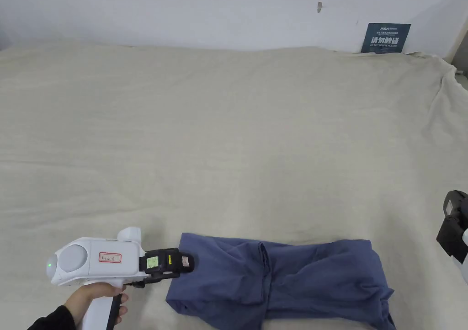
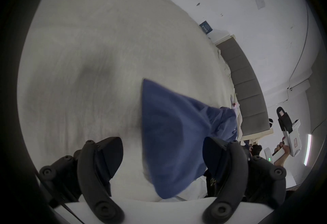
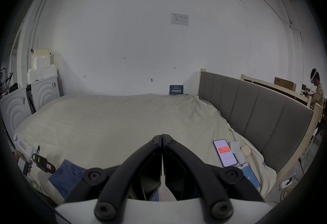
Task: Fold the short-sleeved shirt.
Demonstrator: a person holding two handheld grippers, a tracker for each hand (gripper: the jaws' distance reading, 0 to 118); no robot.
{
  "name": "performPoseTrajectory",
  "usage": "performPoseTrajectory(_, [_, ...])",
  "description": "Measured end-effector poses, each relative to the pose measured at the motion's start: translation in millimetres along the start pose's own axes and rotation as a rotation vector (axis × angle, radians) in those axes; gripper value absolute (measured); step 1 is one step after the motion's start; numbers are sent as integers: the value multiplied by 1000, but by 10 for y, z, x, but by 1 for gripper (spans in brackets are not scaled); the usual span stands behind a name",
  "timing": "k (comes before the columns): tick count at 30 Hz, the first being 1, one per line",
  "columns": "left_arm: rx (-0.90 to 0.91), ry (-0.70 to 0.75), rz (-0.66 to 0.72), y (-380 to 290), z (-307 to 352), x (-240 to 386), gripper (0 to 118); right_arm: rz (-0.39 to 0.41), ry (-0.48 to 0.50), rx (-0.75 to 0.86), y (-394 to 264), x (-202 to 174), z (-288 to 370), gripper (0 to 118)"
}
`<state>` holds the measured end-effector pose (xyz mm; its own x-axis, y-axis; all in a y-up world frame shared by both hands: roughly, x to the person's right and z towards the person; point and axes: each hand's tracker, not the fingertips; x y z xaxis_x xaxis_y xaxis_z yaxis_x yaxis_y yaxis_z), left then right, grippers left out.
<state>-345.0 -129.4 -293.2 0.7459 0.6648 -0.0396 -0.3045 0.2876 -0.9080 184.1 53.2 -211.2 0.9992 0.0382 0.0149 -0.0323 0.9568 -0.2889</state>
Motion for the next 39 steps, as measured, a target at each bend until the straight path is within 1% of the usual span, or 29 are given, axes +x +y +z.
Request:
performPoseTrajectory(2, [-16, 4, 6, 6, -73, -45, 90, 3, -1, -4, -5, -22, -13, 0])
performPoseTrajectory(4, [9, -56, -13, 37, -38, -55, 89, 7, -3, -7, -11, -41, -34, 0])
performPoseTrajectory(5, [12, -78, -7, 72, -53, -60, 83, 7, -4, -9, -19, -53, -51, 0])
performPoseTrajectory(6, [0, -115, 17, 76, -88, -37, 72, 6, -5, -13, -25, -61, -67, 0])
performPoseTrajectory(7, [-30, -110, 22, 93, -161, -34, 61, 6, -5, -17, -28, -68, -76, 0])
performPoseTrajectory(9, [-54, -69, -2, 87, -305, 5, 58, 7, -7, -21, -34, -83, -94, 0])
performPoseTrajectory(10, [-44, -84, -28, 83, -310, 27, 58, 7, -5, -22, -32, -86, -93, 0])
performPoseTrajectory(11, [-36, -104, -31, 96, -315, 28, 54, 9, -6, -21, -30, -92, -92, 0])
performPoseTrajectory(12, [-45, -86, 1, 114, -335, 25, 48, 11, -6, -21, -41, -75, -108, 0])
performPoseTrajectory(14, [-47, -69, -8, 107, -339, 51, 32, 14, -6, -21, -49, -64, -131, 0])
performPoseTrajectory(16, [-46, -59, -20, 85, -356, 56, 26, 11, -4, -23, -49, -64, -137, 0])
performPoseTrajectory(18, [-35, -53, -13, 67, -337, 81, 18, 9, -6, -21, -46, -67, -127, 0])
performPoseTrajectory(22, [-8, 6, -83, -1, -248, 277, 14, 7, -3, -17, -56, -36, -138, 0])
performPoseTrajectory(27, [26, 5, -80, -19, 81, 347, 14, 1, 4, -3, -18, -38, -124, 0])
performPoseTrajectory(29, [60, 52, -103, -31, 248, 308, 13, -2, 10, 4, 3, -54, -107, 0])
performPoseTrajectory(33, [108, 129, -49, -53, 688, 90, 13, -9, 27, 14, 24, -84, -97, 0])
performPoseTrajectory(36, [130, 198, -22, -132, 982, 58, 13, -15, 43, 20, 11, -102, -103, 0])
performPoseTrajectory(39, [142, 241, 10, -172, 1127, 100, 13, -24, 62, 21, -12, -124, -107, 0])
